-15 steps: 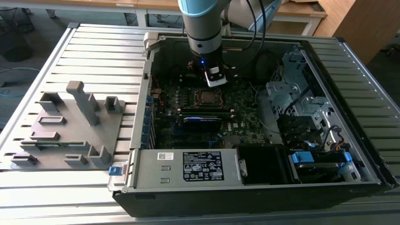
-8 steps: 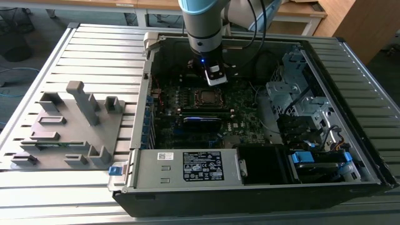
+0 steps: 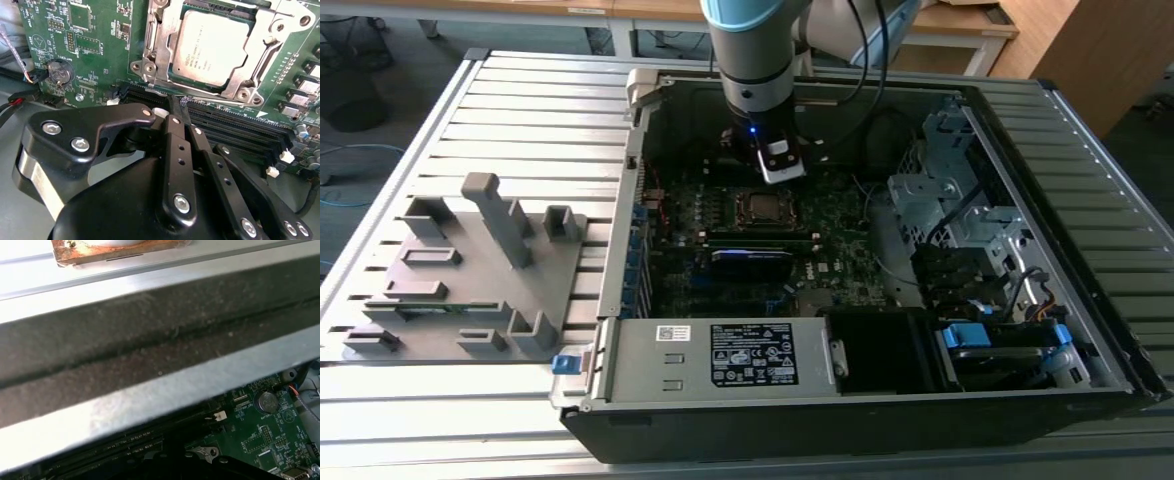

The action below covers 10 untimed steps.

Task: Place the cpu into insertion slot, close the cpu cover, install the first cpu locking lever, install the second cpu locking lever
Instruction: 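Install the first cpu locking lever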

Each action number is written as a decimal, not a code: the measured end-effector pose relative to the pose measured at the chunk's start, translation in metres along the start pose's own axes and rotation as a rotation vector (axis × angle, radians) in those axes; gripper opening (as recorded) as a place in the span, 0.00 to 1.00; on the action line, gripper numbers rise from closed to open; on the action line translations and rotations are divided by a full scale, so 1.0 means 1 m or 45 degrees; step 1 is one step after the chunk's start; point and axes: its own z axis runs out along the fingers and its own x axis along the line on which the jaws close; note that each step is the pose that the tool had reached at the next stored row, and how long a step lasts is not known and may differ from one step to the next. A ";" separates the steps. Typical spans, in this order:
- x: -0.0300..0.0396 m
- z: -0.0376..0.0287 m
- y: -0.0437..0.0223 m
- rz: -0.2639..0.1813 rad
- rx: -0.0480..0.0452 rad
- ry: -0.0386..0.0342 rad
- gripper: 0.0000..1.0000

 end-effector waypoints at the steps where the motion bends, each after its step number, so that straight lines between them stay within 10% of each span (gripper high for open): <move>1: 0.0001 0.0006 -0.0002 0.000 0.000 -0.0006 0.10; 10: 0.0003 0.0018 -0.0005 -0.001 0.005 -0.0031 0.10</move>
